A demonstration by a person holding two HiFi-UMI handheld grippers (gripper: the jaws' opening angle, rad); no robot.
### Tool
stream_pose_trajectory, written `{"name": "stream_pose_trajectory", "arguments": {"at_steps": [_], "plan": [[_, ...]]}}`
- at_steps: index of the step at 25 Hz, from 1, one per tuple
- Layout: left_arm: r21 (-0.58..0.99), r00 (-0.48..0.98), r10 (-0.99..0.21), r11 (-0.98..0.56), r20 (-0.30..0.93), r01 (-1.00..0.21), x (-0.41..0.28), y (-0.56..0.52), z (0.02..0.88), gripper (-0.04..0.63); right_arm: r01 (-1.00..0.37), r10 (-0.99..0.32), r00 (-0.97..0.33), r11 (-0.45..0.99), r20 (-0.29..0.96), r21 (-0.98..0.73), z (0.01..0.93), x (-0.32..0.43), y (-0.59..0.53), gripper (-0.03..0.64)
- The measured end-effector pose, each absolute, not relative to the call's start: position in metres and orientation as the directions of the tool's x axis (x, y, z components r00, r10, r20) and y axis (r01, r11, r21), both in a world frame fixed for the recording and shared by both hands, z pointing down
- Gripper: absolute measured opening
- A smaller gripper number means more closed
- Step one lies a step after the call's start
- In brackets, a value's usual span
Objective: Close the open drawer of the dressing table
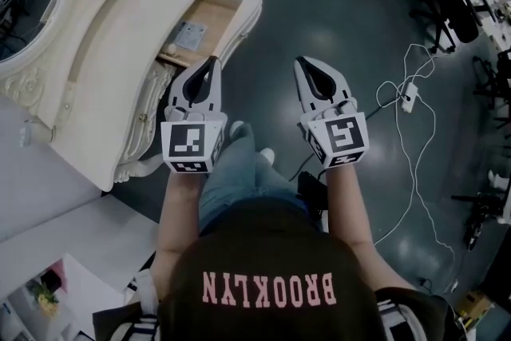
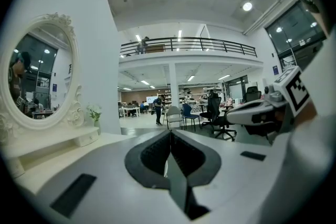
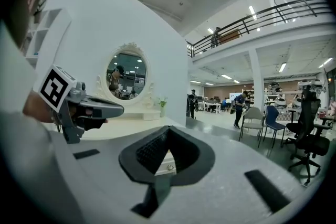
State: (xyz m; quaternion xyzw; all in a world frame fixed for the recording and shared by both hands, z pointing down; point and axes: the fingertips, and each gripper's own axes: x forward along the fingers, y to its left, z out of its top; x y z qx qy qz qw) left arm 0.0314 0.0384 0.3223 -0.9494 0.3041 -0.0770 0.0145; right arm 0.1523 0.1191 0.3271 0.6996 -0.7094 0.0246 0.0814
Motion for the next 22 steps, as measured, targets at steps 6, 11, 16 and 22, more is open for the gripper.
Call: {"name": "stream_pose_trajectory", "arguments": {"at_steps": [6,11,16,22], "plan": [[-0.066,0.783,-0.601,-0.798,0.162,-0.599,0.027,0.01,0.338,0.005,-0.996,-0.979,-0.048,0.063,0.197,0.07,0.349,0.15,0.086,-0.005],[-0.055,0.766,-0.62,-0.782,0.169,-0.621,0.027,-0.027,0.348,0.005,-0.991,-0.965,-0.084,0.107,0.249,0.078,0.37,0.152,0.044,-0.005],[-0.032,0.746,-0.635,-0.765,0.203,-0.643,0.029,-0.068,0.365,0.005,-0.987,-0.94,-0.124,0.148,0.317,0.054,0.395,0.158,0.001,-0.005],[0.0,0.714,-0.659,-0.735,0.236,-0.678,0.03,-0.115,0.385,0.005,-0.978,-0.889,-0.167,0.204,0.427,0.042,0.439,0.165,-0.043,-0.005]]}}
